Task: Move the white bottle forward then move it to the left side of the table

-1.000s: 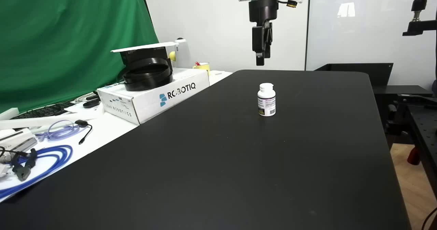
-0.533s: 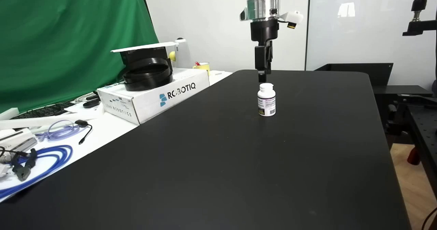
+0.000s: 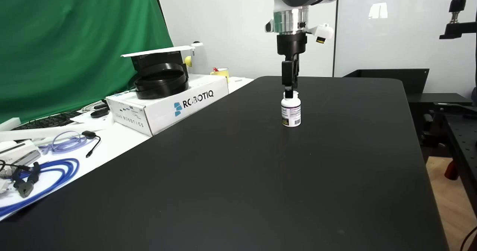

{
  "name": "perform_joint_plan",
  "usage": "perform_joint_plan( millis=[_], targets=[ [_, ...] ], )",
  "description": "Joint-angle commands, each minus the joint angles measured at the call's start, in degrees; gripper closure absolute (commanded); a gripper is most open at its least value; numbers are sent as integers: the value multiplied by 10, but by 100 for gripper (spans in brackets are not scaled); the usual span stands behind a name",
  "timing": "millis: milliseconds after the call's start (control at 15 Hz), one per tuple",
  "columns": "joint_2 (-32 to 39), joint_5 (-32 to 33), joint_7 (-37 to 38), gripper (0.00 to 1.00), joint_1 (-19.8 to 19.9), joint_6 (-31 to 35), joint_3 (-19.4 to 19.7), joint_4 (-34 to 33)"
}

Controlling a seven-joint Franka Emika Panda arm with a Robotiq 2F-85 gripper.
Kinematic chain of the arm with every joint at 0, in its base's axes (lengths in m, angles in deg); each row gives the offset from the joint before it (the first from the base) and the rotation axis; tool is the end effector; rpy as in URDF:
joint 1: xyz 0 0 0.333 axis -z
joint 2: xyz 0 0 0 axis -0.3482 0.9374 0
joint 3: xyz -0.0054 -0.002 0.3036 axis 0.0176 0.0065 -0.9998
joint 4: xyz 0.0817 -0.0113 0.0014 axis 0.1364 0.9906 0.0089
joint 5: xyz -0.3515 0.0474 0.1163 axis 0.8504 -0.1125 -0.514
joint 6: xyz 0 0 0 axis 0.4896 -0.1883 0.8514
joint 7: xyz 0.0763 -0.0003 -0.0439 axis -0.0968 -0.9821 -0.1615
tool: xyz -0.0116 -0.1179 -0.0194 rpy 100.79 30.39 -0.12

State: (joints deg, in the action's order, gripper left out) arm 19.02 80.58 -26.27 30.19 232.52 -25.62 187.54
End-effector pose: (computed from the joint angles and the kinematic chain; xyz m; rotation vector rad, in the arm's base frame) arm 0.5165 -0.1149 0.2170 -3.1207 -0.3260 -0.0478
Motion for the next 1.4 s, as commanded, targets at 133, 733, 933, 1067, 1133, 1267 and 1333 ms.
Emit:
perform_joint_plan(
  millis=[133,733,933,1067,1133,1267,1333],
  targets=[
    [10,-5,-21,47,21,42,-23,2],
    [-2,51,55,81,-24,-46,-16,-62],
    [-9,57,52,81,-44,-87,-31,-96],
    [-15,64,41,81,-63,-92,-45,-105],
    [-17,65,33,81,-70,-95,-53,-109],
    [-21,72,27,81,-89,-90,-69,-105],
    [-25,79,26,81,-100,-85,-77,-98]
  ],
)
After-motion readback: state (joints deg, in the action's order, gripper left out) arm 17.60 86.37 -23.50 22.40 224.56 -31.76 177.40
